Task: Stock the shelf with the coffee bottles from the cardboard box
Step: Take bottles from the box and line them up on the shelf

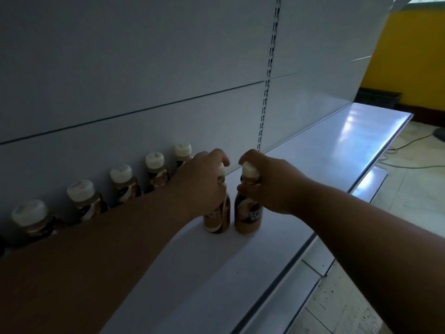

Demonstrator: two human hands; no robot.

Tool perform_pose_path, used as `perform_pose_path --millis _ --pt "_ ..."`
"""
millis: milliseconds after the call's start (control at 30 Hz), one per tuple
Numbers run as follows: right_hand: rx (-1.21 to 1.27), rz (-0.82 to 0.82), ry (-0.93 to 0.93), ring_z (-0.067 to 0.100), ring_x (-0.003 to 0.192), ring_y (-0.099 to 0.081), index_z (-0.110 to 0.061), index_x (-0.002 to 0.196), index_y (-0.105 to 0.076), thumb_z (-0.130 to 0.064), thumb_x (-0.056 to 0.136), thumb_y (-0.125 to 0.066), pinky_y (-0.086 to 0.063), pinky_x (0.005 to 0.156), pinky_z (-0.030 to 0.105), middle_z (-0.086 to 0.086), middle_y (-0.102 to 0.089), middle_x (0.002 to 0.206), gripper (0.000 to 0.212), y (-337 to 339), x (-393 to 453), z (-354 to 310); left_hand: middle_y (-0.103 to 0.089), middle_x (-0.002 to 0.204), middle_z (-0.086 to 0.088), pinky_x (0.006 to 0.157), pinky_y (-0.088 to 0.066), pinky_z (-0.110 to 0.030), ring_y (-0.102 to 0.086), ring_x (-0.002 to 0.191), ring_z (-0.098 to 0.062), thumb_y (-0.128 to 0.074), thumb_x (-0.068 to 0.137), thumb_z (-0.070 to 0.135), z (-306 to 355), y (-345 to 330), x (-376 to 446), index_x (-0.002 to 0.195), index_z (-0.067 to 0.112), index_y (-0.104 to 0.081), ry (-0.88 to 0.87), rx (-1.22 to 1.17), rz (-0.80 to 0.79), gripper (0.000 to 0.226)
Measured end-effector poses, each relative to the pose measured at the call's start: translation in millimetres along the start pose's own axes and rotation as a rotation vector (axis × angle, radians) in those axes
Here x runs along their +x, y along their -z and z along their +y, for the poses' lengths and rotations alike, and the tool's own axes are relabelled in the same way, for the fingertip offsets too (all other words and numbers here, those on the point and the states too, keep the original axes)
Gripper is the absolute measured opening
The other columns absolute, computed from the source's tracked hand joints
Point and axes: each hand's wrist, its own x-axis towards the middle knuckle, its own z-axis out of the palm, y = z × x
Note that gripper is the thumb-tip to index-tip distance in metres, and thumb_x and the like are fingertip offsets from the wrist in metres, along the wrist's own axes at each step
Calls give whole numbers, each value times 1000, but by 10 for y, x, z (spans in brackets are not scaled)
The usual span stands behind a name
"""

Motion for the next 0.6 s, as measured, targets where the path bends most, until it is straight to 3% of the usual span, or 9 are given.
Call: perform_pose_path --millis 133,367,467,600 --pt "-184 -89 31 19 87 -56 -15 110 -52 -28 88 -64 -43 61 22 1 -55 93 28 188 165 -34 -54 100 -3 71 -51 -36 -55 83 -19 -64 85 23 113 91 134 104 17 -49 -84 220 -126 25" --pt "-79 199 -36 14 72 -49 -11 108 -49 -26 89 -66 -37 56 22 -2 -48 80 30 162 446 42 -53 91 -4 66 -45 -35 -53 77 -21 -66 84 26 126 236 636 98 14 -48 -239 373 -73 26" --pt "-54 238 -57 20 80 -54 -10 111 -51 -26 88 -67 -50 68 31 6 -58 92 33 68 587 50 -55 95 -5 69 -49 -37 -54 79 -22 -68 83 29 61 272 829 102 14 -50 -225 444 -72 30" --pt "-12 241 -77 22 84 -56 -11 109 -52 -28 87 -67 -46 69 32 3 -56 89 32 -103 779 87 -54 95 -4 71 -49 -38 -53 82 -22 -68 84 31 -77 238 923 101 16 -48 -200 518 -113 31"
